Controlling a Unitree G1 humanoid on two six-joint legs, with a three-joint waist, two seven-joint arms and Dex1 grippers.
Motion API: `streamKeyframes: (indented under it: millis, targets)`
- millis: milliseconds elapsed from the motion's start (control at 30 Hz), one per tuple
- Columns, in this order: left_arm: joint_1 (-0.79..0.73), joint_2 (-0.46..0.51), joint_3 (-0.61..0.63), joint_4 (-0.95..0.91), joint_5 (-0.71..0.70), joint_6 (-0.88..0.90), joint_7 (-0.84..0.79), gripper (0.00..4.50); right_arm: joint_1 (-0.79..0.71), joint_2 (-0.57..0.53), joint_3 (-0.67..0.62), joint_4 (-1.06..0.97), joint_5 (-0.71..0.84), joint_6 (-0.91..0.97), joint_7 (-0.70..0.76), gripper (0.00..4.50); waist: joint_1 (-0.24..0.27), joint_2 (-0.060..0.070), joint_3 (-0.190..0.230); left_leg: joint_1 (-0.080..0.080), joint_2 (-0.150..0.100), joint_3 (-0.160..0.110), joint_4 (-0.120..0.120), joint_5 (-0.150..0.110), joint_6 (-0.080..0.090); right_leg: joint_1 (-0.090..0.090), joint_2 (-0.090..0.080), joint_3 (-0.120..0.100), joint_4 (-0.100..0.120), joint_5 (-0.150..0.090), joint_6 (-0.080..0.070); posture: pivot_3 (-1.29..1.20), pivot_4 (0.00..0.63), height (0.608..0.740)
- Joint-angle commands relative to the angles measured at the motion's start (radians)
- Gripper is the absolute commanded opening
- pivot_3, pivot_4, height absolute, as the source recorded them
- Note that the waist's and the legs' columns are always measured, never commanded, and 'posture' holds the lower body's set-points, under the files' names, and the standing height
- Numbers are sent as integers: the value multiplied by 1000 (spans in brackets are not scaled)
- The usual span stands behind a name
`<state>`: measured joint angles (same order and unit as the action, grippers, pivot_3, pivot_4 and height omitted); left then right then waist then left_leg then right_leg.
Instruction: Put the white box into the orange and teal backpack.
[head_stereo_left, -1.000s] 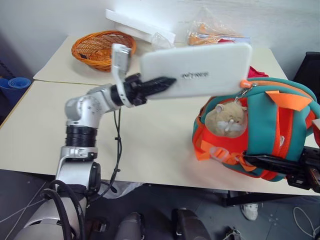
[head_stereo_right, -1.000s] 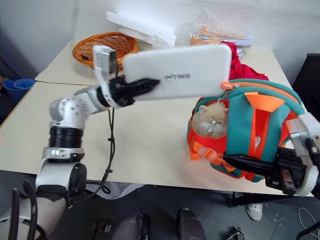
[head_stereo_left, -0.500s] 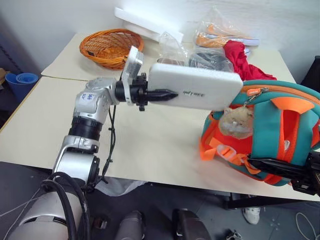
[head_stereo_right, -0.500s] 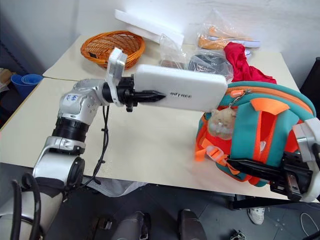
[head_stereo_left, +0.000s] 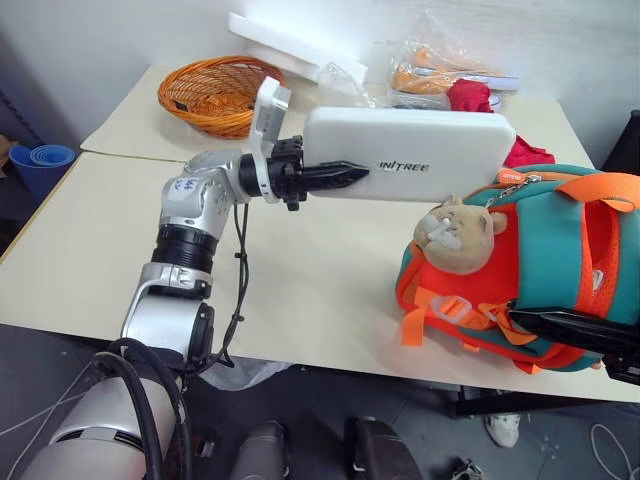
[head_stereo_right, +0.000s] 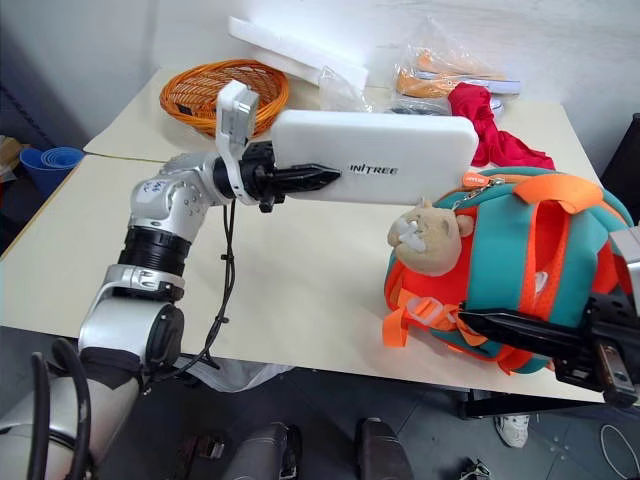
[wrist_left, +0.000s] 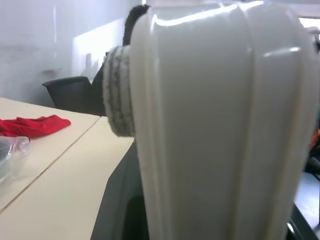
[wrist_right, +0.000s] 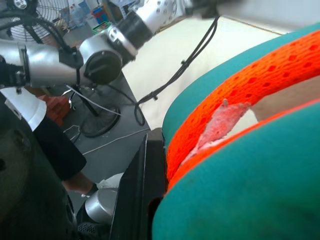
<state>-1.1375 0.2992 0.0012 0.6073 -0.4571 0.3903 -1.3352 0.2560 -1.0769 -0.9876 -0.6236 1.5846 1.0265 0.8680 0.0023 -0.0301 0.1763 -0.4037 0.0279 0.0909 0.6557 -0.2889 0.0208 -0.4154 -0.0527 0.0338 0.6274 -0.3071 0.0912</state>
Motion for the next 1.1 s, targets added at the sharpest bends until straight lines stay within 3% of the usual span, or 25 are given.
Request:
streamKeyframes:
  millis: [33, 367, 700, 800, 867, 967, 1100]
  targets:
    - [20, -16, -81, -65, 70, -104, -48, 1247, -20, -17, -14, 4, 31, -18, -12, 12, 2, 0, 0, 0, 0, 0, 0, 0, 0, 0, 0, 0, 0, 0, 0, 0, 150, 740]
    - [-10, -19, -195, 15, 188, -263, -174, 1247, -49, 17, 112, 4, -142, -67, -10, 12, -1, 0, 0, 0, 0, 0, 3, -1, 1, 1, 0, 0, 0, 0, 1, 0, 150, 740]
    - [-47, -337, -268, 71, 317, -315, 131, 1247, -133, 41, 230, -25, -158, -124, -56, 12, 18, 0, 0, -2, -1, 0, 9, -3, 6, 2, -1, 2, 0, 2, 4, 0, 150, 740]
    - [-53, -381, -256, 62, 333, -289, 205, 2179, -143, 59, 268, -30, -184, -139, -87, 0, 18, 0, 0, -2, -1, 0, 9, -3, 6, 2, 0, 2, 0, 2, 4, 0, 150, 740]
    - [-46, -338, -231, 23, 331, -267, 211, 2809, -135, 70, 268, -39, -180, -141, -100, 0, 15, 1, 0, -2, -1, 0, 9, -3, 6, 2, 0, 2, 1, 2, 4, 0, 150, 740]
    - [-5, -192, -168, -87, 252, -155, 111, 3743, -99, 91, 243, -59, -160, -141, -115, 0, -7, 1, 0, -1, 2, 1, 8, -3, 5, 1, 4, 4, 2, 3, 2, 0, 150, 740]
    - [52, -11, -110, -237, 92, 41, -81, 3743, -61, 108, 229, -78, -155, -153, -128, 0, -22, 3, 0, 3, 4, 0, 7, -1, 1, 1, 7, 4, 7, 1, -2, 0, 150, 740]
